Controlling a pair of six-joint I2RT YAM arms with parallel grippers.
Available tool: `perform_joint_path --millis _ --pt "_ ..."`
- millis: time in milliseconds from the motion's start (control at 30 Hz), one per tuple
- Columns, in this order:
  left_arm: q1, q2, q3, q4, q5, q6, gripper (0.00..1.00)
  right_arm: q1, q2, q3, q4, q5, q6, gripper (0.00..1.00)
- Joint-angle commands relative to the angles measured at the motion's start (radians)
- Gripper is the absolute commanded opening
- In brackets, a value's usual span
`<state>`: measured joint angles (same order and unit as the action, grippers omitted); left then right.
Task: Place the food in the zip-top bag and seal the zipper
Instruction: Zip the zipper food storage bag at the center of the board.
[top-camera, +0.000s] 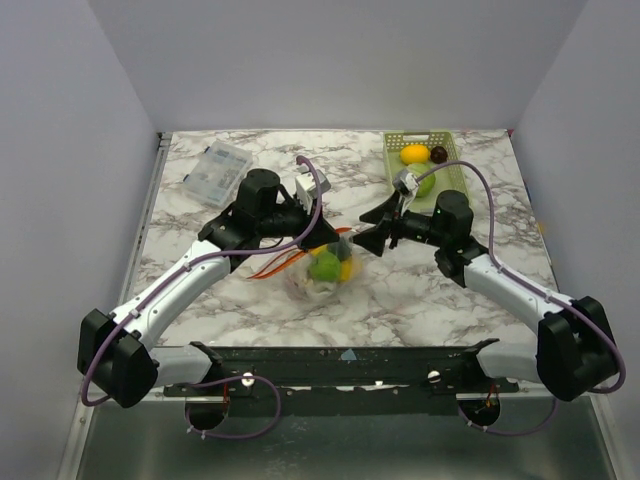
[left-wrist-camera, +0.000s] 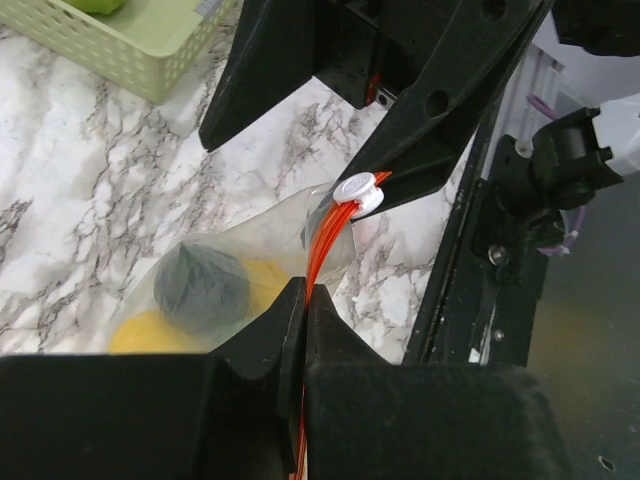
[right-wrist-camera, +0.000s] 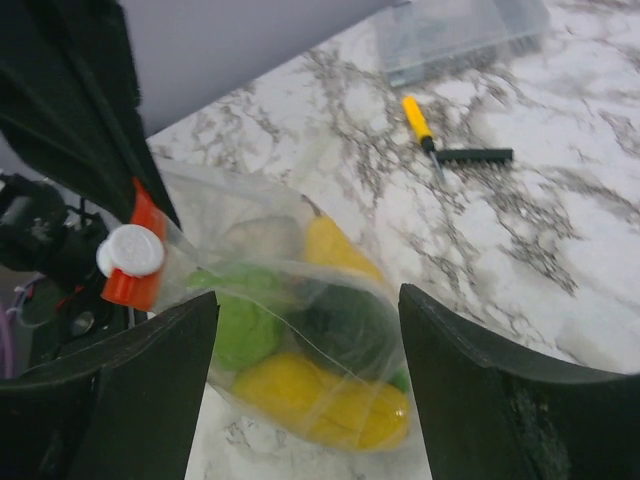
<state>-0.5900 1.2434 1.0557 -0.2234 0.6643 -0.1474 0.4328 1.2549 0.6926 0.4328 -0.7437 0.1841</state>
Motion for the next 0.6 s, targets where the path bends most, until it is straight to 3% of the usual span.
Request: perform_joint_path --millis 0,567 --pt "0.009 -0.033 0.005 0.058 0.120 -0.027 0.00 -0.003 0.047 0.014 0.263 -0.276 0.066 0.74" --pt "0.024 -0.049 0.047 -0.008 0.116 -0.032 0.00 -0.004 -0.089 -0.009 0.065 -0.268 -0.002 0.76"
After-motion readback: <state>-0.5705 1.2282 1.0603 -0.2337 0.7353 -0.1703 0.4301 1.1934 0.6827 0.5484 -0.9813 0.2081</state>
